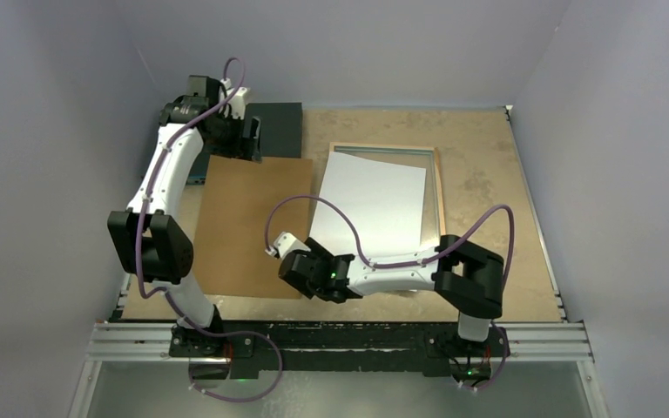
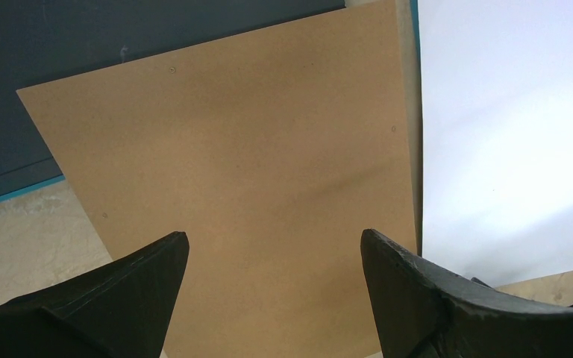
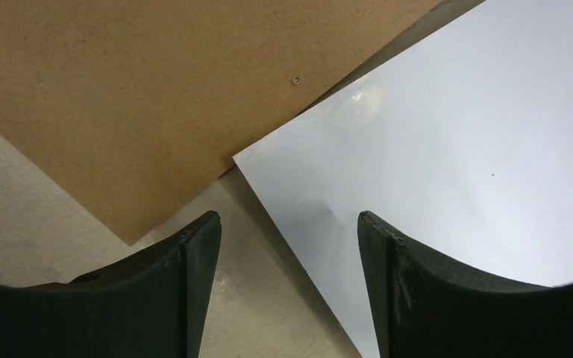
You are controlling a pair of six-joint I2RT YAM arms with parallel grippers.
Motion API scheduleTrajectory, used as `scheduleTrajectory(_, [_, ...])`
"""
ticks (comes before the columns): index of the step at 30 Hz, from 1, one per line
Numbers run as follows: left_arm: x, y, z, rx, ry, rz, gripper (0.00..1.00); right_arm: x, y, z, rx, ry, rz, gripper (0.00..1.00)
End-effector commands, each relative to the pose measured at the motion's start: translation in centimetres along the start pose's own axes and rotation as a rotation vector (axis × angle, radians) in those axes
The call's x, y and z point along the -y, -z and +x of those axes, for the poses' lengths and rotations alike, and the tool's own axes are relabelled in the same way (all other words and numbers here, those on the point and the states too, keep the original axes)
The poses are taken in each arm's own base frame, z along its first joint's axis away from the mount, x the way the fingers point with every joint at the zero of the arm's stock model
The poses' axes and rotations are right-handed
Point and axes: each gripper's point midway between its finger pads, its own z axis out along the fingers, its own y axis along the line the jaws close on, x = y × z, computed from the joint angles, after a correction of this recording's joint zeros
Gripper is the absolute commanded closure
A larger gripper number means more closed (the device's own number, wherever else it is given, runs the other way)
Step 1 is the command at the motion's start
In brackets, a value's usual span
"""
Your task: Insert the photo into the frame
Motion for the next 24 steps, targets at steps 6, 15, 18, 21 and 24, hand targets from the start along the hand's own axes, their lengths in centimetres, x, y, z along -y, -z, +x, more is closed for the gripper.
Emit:
scheduleTrajectory(6, [0.5, 2.6, -0.9, 0.07, -0.013, 0.015, 0.16, 1.9, 1.6, -2.6, 0.098, -0.073, 0.088, 0.36])
scheduleTrajectory(15, [0.7, 2.8, -0.7, 0.067, -0.016, 0.025, 0.16, 2.3, 1.8, -2.7, 0.123, -0.079, 0.097, 0.38])
scheduleTrajectory(18, [0.9, 3.0, -0.7, 0.064, -0.022, 0.032, 0.16, 1.1, 2.0, -3.0, 0.14, -0.078, 0.031, 0.32])
scheduleTrajectory(21, [0.9, 3.2, -0.7, 0.067, -0.031, 0.035, 0.16, 0.3, 2.0, -2.8, 0.149, -0.057, 0.007, 0.24])
scheduleTrajectory(24, [0.9, 3.2, -0.6, 0.064, -0.032, 0.035, 0.16, 0.0, 1.7, -2.4, 0.138, -0.031, 0.008, 0.22])
